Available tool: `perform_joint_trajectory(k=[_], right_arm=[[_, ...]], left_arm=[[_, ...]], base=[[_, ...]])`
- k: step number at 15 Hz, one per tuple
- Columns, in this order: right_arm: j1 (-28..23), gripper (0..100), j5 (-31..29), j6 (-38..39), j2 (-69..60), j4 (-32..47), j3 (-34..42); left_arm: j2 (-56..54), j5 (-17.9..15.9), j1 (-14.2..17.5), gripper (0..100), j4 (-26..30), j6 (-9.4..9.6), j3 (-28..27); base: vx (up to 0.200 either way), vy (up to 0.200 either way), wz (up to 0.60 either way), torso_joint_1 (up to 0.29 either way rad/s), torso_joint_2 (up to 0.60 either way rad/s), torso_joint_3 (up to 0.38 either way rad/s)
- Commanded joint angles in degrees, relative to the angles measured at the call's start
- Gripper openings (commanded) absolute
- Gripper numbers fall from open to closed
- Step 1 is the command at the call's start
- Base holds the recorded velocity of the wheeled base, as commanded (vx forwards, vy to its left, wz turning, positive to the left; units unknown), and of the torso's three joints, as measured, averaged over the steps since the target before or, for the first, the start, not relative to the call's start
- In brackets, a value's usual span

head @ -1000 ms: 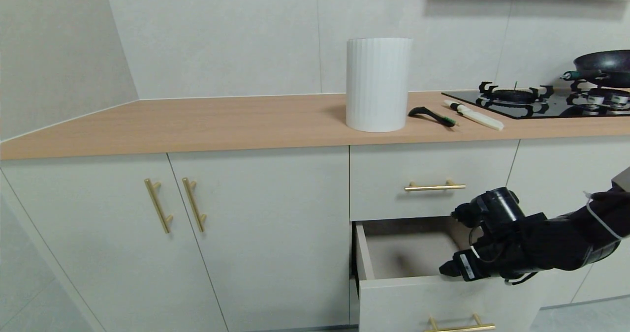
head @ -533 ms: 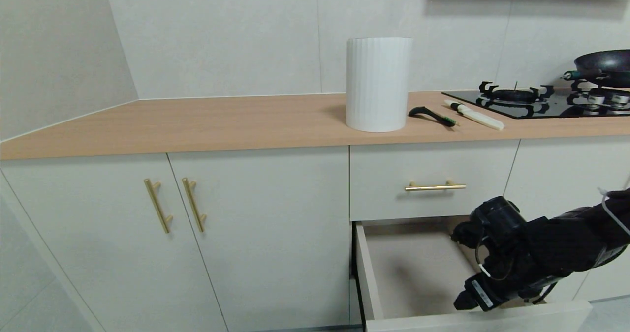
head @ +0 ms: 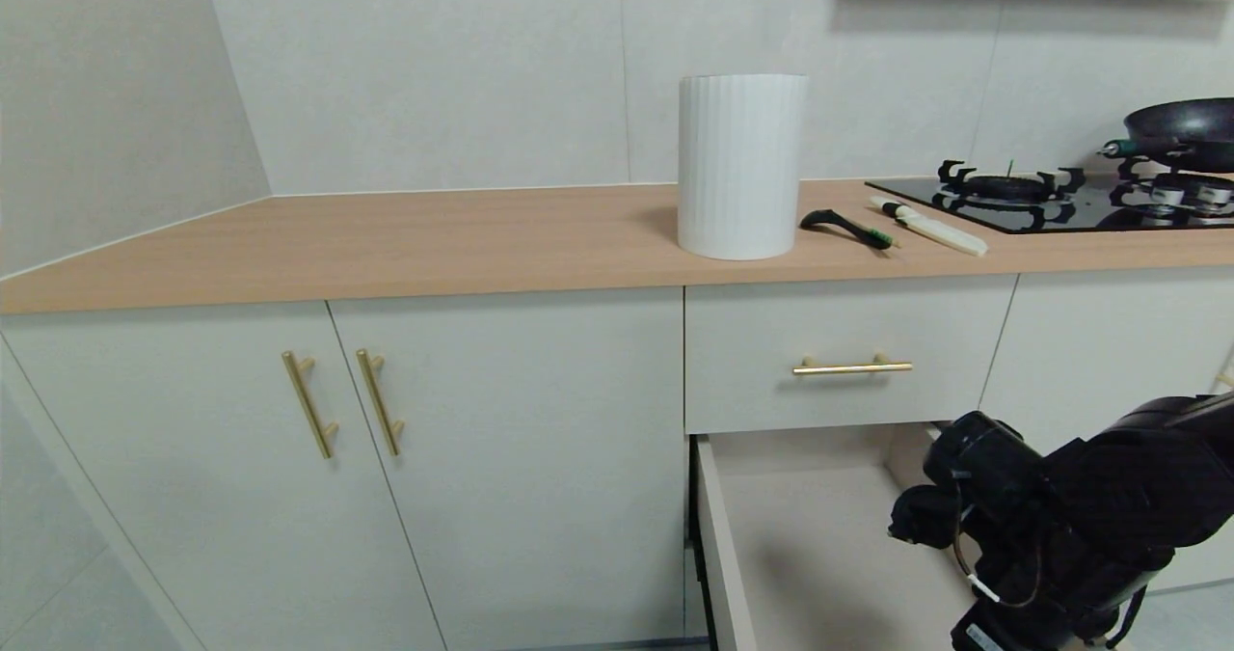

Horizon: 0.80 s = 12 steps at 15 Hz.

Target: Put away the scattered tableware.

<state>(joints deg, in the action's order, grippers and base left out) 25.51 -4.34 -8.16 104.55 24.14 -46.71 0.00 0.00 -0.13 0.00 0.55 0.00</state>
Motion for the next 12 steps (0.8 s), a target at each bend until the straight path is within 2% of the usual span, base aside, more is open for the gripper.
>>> perform_joint_trajectory(k=[1,4,6,9,12], right_arm=[[0.24,100,-0.05,0.16,-0.31,-0.23,-0.66],[-0.47,100,-0.14,2.18,-0.31,-1.20,-3.91],[-2.40,100,0.03,10.70,-1.36,-3.13,-7.95],[-3.89,100,-0.32,16.15,-3.21,-14.29,-7.16],[-5.21,100,-0.14,16.15,-4.00,-20.18,-5.05]], left_arm=[[0.00,0.00,-0.04,100,0.00,-0.02,0.00],[0.00,0.00,-0.04,100,0.00,-0.02,0.00],[0.00,0.00,-0.04,100,0.00,-0.02,0.00],[0.00,0.00,-0.04,100,0.00,-0.02,0.00],[0.00,-0.09,-0.04,100,0.00,-0.02,0.00]], base=[[0.000,0.000,0.00,0.000,0.00,0.000],[0.000,0.000,0.00,0.000,0.00,0.000],[0.000,0.000,0.00,0.000,0.00,0.000],[0.000,0.000,0.00,0.000,0.00,0.000],[0.000,0.000,0.00,0.000,0.00,0.000]])
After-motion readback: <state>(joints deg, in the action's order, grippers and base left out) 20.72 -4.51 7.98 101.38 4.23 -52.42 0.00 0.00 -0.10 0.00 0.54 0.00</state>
